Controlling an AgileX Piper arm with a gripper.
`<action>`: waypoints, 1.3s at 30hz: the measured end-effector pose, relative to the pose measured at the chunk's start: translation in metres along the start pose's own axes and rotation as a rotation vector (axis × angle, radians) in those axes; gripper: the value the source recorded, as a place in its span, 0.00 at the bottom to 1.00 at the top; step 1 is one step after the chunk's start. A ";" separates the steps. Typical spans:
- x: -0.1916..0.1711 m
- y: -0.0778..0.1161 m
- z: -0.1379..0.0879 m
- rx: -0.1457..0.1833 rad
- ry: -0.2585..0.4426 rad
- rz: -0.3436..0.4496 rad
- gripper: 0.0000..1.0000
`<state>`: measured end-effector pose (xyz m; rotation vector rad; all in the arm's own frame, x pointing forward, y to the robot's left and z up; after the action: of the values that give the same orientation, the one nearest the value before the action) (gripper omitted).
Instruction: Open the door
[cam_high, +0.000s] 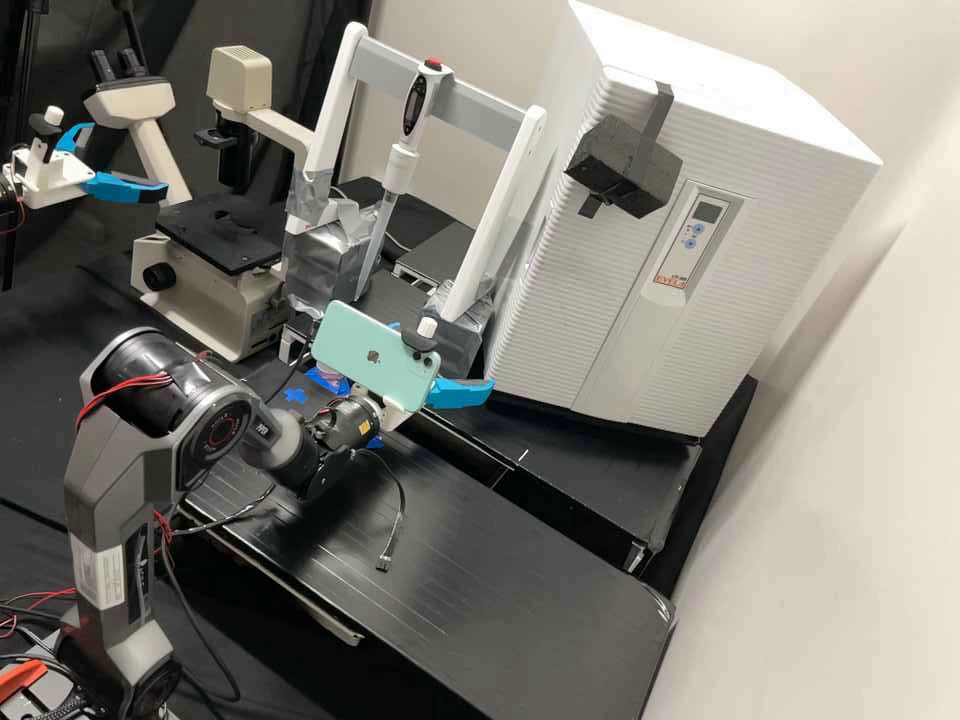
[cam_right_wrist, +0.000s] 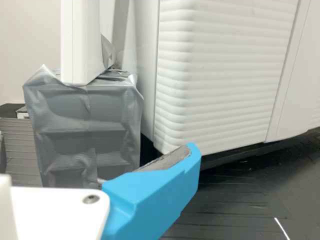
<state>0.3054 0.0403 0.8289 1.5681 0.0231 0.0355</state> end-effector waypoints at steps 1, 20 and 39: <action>0.000 0.000 0.000 0.000 0.000 0.000 1.00; -0.031 0.072 -0.001 0.118 0.047 0.205 1.00; 0.009 0.141 -0.054 0.130 0.098 0.329 1.00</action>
<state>0.3117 0.0947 0.9698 1.6849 -0.1586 0.3757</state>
